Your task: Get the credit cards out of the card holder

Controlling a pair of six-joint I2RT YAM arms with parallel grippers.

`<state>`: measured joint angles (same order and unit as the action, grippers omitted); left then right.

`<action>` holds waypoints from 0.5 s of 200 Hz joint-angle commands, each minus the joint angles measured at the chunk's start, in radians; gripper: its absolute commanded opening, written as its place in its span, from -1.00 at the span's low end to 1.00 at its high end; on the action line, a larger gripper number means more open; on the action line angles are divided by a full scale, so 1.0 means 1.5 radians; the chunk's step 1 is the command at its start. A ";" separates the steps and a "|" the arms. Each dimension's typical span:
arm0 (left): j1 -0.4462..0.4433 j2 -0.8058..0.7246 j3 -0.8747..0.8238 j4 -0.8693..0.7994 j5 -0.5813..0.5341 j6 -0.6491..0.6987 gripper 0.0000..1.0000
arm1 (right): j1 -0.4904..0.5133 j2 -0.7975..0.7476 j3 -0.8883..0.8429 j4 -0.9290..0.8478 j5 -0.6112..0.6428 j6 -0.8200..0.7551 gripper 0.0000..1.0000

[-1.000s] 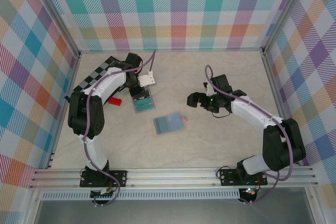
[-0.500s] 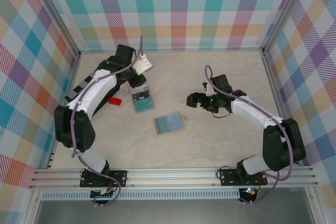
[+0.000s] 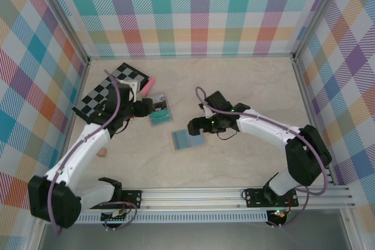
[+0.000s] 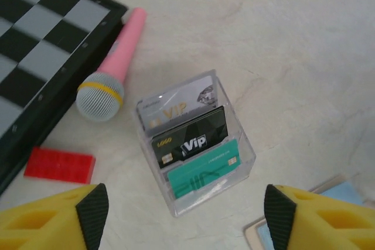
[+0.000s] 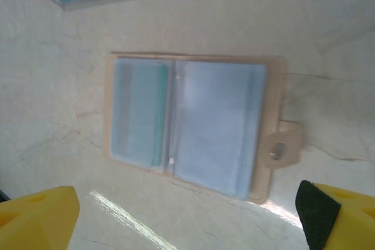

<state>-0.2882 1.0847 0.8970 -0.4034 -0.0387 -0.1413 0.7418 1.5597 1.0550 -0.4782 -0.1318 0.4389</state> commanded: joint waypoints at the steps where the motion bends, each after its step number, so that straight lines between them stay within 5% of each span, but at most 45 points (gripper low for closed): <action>1: 0.015 -0.079 -0.046 0.024 -0.070 -0.162 0.60 | 0.043 0.046 0.039 -0.052 0.048 0.025 0.93; 54: 0.018 -0.133 -0.078 -0.110 -0.030 -0.260 0.67 | 0.114 0.136 0.106 -0.084 0.066 0.097 0.84; 100: 0.018 -0.205 -0.190 -0.082 -0.026 -0.310 0.70 | 0.132 0.213 0.197 -0.142 0.121 0.104 0.71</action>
<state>-0.2760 0.8288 0.6704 -0.5041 -0.0959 -0.5327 0.9321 1.8339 1.2854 -0.6128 -0.0116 0.5686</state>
